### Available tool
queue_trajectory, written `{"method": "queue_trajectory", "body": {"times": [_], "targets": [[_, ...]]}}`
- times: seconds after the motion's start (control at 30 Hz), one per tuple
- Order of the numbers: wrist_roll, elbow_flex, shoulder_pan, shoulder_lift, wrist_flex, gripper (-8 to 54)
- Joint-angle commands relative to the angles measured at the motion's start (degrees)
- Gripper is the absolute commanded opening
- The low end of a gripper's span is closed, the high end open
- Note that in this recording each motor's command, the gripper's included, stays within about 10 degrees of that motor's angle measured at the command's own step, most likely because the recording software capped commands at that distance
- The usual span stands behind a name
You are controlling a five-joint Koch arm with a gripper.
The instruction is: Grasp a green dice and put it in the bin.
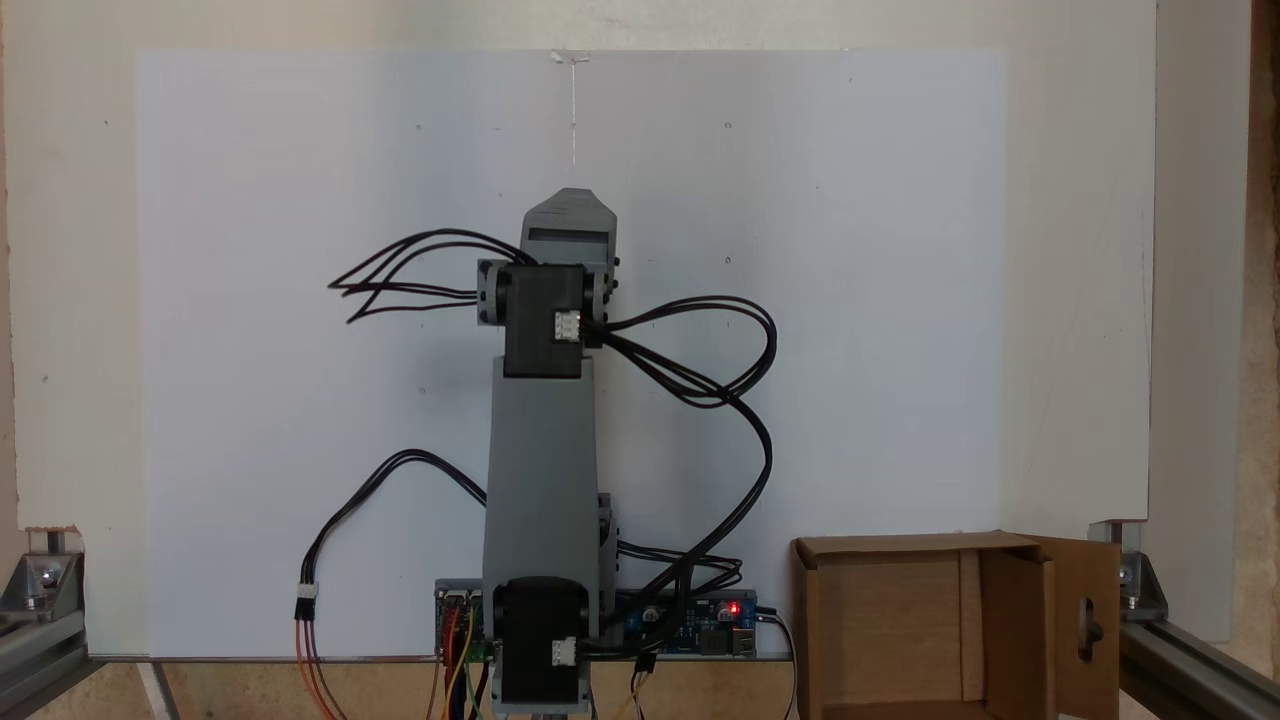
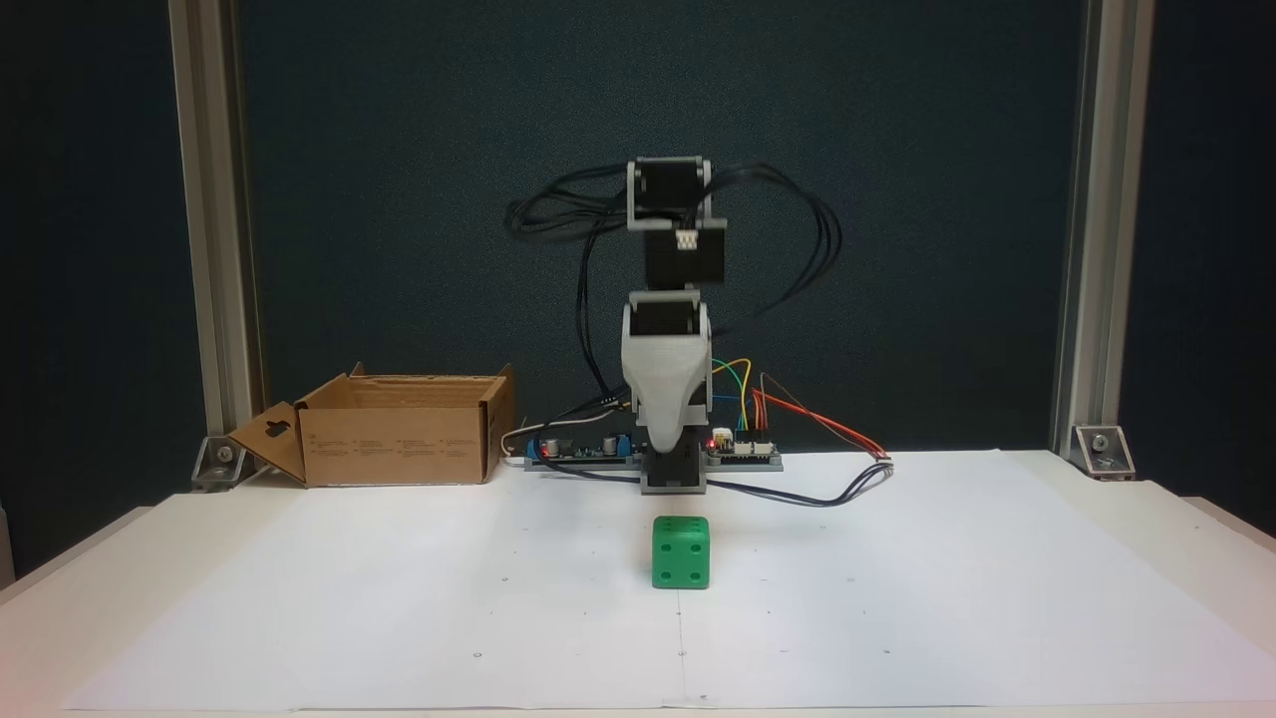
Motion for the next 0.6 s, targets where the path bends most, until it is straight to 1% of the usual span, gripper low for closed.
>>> {"method": "queue_trajectory", "body": {"times": [0.0, 0.13, 0.37, 0.57], "targets": [[4.2, -3.0, 0.0, 0.4, -0.4, 43.7], [7.3, -2.8, 0.0, -0.8, -0.6, 43.2], [7.2, -2.3, -0.4, -3.6, -2.0, 43.2], [6.9, 2.2, -1.8, -3.7, -6.2, 43.2]]}}
